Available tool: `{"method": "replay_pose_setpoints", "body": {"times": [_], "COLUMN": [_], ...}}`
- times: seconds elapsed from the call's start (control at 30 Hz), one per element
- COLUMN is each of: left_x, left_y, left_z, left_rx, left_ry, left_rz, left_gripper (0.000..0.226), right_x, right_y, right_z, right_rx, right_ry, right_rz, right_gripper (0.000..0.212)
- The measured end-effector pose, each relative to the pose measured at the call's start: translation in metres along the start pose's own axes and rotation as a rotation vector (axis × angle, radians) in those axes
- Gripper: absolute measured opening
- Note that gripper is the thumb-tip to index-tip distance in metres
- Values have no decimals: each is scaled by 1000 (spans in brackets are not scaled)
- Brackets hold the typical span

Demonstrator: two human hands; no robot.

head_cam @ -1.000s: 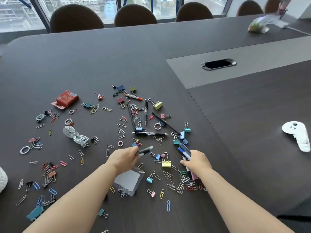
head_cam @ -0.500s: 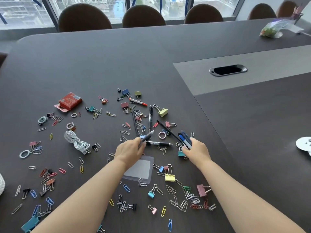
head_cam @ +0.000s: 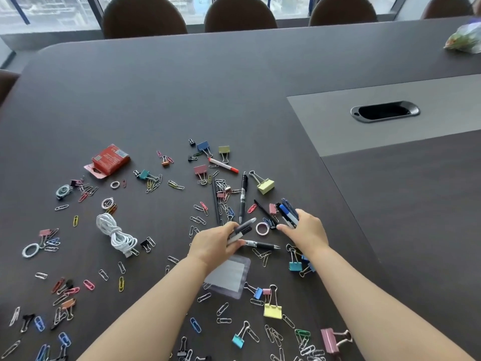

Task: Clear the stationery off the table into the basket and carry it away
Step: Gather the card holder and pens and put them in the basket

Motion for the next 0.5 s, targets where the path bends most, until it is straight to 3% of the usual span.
{"method": "replay_pose_setpoints", "body": {"times": [0.27, 0.5], "left_x": [-7, 9], "left_y": [14, 6], "left_z": [-2, 15], "left_rx": [-54, 45], "left_ry": [171, -6], "left_rz": [85, -65], "left_gripper": [27, 29], "right_x": [-7, 0], "right_y": [7, 8], "right_z": [11, 21], "right_rx": [48, 73], "right_ry": [-159, 91], "right_rz": [77, 39], "right_gripper": [33, 11]}}
Point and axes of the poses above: each hand's wrist, its own y-axis towards the middle knuckle, its own x-axis out of the back of the hand, z = x × y, the point moved 1 cm from there along y, towards the middle knuckle, and after that the axes turned 1 degree about -x, right-handed, at the moved point
